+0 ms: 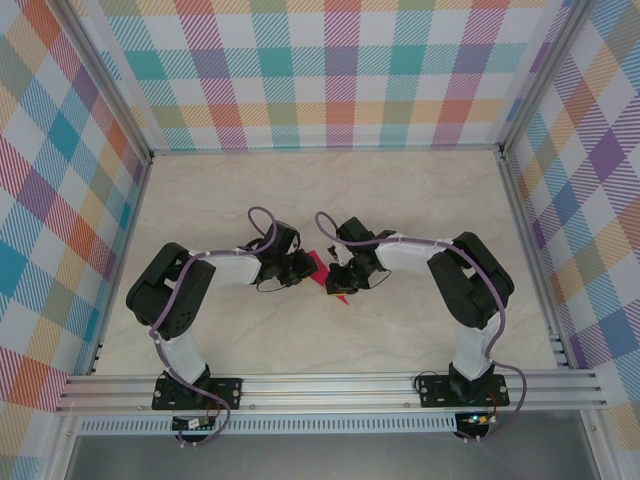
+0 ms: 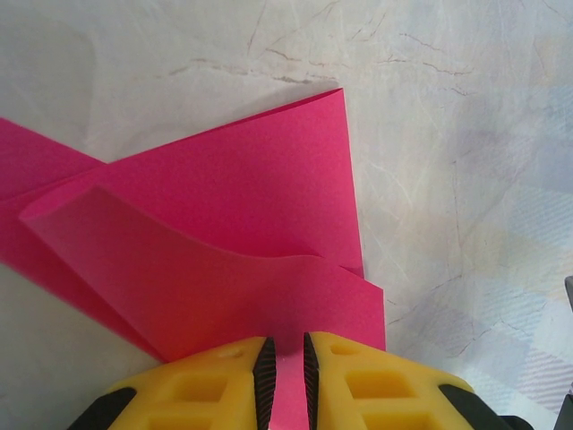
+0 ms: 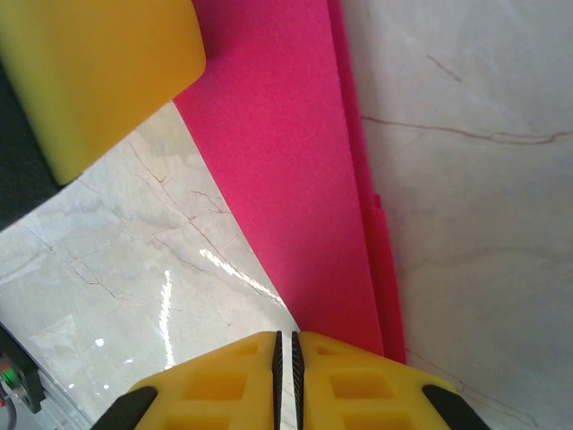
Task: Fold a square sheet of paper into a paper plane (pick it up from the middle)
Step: Fold the wing for the fifth time at the center of the table.
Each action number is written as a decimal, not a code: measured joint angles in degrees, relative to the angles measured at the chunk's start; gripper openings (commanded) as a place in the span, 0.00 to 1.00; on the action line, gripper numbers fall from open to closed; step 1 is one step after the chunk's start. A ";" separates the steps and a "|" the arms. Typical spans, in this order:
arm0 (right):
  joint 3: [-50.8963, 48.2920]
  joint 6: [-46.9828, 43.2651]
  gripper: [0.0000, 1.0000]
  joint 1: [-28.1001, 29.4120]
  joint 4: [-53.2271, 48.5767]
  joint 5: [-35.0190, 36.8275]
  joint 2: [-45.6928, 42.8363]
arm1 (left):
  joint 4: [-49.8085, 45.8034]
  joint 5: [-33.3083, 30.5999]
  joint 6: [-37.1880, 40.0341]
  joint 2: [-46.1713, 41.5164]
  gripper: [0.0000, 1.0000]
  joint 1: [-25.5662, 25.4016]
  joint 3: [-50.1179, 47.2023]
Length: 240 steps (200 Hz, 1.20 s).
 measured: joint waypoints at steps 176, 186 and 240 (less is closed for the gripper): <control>-9.86 -1.49 0.09 -5.49 8.92 -7.65 -3.17 | -4.26 -0.85 -0.02 0.85 0.20 0.35 2.51; -10.40 -1.49 0.09 -5.64 8.96 -7.61 -3.63 | -4.28 -0.87 -0.02 0.85 0.20 0.35 2.51; -13.35 -1.49 0.08 -6.19 9.07 -7.80 -5.95 | -4.33 -0.87 0.00 0.87 0.20 0.39 2.58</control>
